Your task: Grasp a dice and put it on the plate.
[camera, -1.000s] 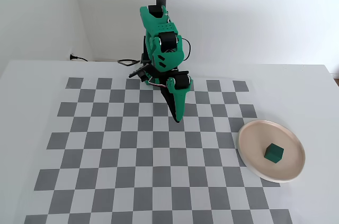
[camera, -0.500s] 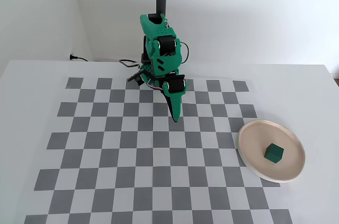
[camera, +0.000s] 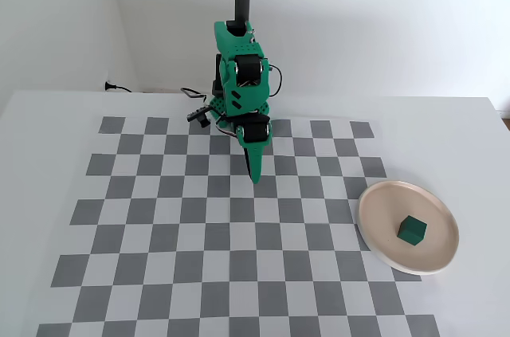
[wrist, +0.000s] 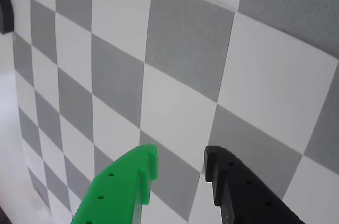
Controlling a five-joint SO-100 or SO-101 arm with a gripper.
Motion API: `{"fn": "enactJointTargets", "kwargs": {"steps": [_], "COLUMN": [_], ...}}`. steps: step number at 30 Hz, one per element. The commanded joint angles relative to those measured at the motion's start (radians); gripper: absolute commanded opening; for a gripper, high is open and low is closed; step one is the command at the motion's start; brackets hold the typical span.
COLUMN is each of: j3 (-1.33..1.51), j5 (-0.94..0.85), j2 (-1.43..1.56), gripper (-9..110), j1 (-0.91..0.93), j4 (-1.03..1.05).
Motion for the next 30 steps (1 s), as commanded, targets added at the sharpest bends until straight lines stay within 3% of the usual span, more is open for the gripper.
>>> {"fn": "enactJointTargets", "kwargs": {"steps": [1,6,10,30], "j3": [-0.041,-0.023,-0.025,-0.023], "j5": [-0.015,0.133,0.144,0.092], "j2": [0.012,0.015,0.014,0.015], "gripper": [-4,-4,-4,-4], "j1": [0.018,0.158,0.215,0.183], "j4": [0.002,-0.052,-0.046,-0.051]}}
